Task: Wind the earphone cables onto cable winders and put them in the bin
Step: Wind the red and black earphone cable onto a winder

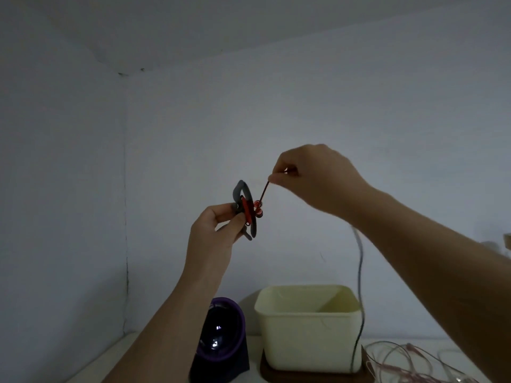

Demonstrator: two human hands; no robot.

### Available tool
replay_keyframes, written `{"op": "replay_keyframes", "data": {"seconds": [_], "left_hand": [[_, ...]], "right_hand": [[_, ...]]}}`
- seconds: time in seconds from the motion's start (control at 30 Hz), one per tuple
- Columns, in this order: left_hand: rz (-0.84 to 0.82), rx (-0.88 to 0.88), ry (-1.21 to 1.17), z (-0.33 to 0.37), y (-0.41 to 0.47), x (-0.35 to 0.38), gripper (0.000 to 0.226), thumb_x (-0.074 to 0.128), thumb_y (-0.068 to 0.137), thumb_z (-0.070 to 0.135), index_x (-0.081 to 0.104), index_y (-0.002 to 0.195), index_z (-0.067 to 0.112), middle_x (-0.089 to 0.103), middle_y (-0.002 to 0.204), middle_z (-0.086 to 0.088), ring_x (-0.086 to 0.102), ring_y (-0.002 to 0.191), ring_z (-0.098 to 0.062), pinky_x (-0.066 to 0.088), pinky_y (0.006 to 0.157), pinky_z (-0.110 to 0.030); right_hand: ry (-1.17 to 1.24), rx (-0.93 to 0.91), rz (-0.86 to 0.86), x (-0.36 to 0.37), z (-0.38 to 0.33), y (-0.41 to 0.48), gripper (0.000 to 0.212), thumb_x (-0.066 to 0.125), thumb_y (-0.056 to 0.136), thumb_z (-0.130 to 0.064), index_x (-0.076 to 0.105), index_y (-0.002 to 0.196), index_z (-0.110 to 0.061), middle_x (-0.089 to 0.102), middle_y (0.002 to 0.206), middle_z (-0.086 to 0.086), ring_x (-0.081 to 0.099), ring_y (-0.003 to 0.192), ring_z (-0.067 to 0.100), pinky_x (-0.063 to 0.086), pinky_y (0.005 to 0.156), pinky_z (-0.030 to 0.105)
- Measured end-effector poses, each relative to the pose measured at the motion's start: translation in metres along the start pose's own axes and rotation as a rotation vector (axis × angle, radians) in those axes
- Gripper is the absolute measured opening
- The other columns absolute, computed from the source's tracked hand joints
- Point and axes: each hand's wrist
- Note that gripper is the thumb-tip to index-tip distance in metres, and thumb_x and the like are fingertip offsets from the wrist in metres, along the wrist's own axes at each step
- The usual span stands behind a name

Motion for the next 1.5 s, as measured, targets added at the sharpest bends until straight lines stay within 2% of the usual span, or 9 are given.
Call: {"op": "replay_keyframes", "data": {"seconds": [0.2,0.33,0.67,0.83,1.07,1.17,1.27,1.4,1.5], "left_hand": [[-0.121,0.051,0.076,0.012,-0.002,0.006,0.011,0.064,0.089,0.005,0.067,0.096,0.012,0.074,0.083,0.005,0.07,0.08,-0.008,0.057,0.078,-0.025],[-0.18,0.019,0.056,0.013,-0.003,0.005,0.016,0.06,0.09,0.0,0.066,0.096,0.014,0.075,0.084,0.004,0.07,0.081,-0.01,0.057,0.079,-0.027],[-0.253,-0.027,0.002,0.01,-0.008,0.003,0.015,0.059,0.09,0.002,0.066,0.098,0.012,0.075,0.091,-0.004,0.07,0.083,-0.015,0.057,0.076,-0.028],[-0.299,-0.009,-0.1,0.016,-0.008,0.002,0.016,0.058,0.089,0.002,0.066,0.098,0.011,0.074,0.089,-0.002,0.068,0.08,-0.013,0.056,0.075,-0.025],[-0.308,-0.044,-0.418,0.028,0.008,0.005,0.037,0.059,0.077,0.013,0.063,0.112,0.002,0.071,0.109,-0.011,0.068,0.098,-0.021,0.058,0.085,-0.033],[-0.236,-0.12,-0.544,0.019,0.013,0.004,0.031,0.06,0.077,0.012,0.067,0.106,0.003,0.072,0.096,-0.008,0.07,0.083,-0.015,0.059,0.073,-0.026],[-0.126,-0.187,-0.584,0.005,0.015,0.0,0.026,0.062,0.078,0.013,0.07,0.102,0.008,0.072,0.093,-0.004,0.069,0.082,-0.01,0.059,0.074,-0.023],[-0.009,-0.211,-0.451,-0.014,0.014,-0.008,0.013,0.06,0.089,0.009,0.072,0.095,0.012,0.073,0.09,0.0,0.067,0.083,-0.006,0.055,0.068,-0.02],[0.01,-0.172,-0.237,-0.024,0.009,-0.009,0.015,0.06,0.091,0.007,0.069,0.103,0.01,0.073,0.098,-0.004,0.068,0.087,-0.007,0.054,0.076,-0.023]], "right_hand": [[-0.026,-0.125,0.114,0.0,0.014,0.013,0.021,0.058,0.089,-0.045,0.069,0.095,-0.028,0.06,0.082,-0.013,0.048,0.077,0.006,0.033,0.064,0.023],[0.044,-0.15,0.149,0.007,0.019,0.012,0.018,0.059,0.089,-0.043,0.069,0.092,-0.028,0.058,0.078,-0.017,0.045,0.077,0.005,0.028,0.063,0.012],[0.187,-0.159,0.204,0.024,0.024,0.006,0.013,0.06,0.088,-0.04,0.068,0.088,-0.03,0.06,0.079,-0.022,0.048,0.075,-0.001,0.029,0.07,0.009],[0.47,-0.062,0.122,0.032,0.027,0.009,0.012,0.06,0.089,-0.034,0.068,0.086,-0.026,0.064,0.083,-0.02,0.059,0.082,-0.009,0.04,0.073,0.003],[0.757,0.092,-0.2,0.057,0.021,0.003,0.03,0.047,0.099,-0.022,0.063,0.075,-0.011,0.047,0.059,-0.002,0.038,0.047,0.004,0.031,0.048,0.015],[0.62,0.023,-0.324,0.072,0.012,-0.008,0.031,0.041,0.1,-0.021,0.064,0.083,-0.01,0.047,0.061,-0.007,0.038,0.048,0.0,0.035,0.053,0.016],[0.416,-0.062,-0.377,0.08,0.003,-0.022,0.03,0.041,0.101,-0.022,0.069,0.094,-0.015,0.047,0.062,-0.014,0.047,0.052,-0.004,0.036,0.055,0.011],[0.243,-0.113,-0.389,0.074,-0.002,-0.036,0.028,0.04,0.1,-0.026,0.068,0.101,-0.02,0.049,0.064,-0.016,0.046,0.053,-0.001,0.032,0.056,0.015],[0.168,-0.164,-0.34,0.057,-0.004,-0.032,0.028,0.041,0.099,-0.029,0.067,0.098,-0.019,0.053,0.067,-0.012,0.046,0.055,0.001,0.033,0.055,0.017]]}}
Point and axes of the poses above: each hand's wrist, its own y-axis towards the middle knuckle, its own x-axis out of the palm, z = x × y
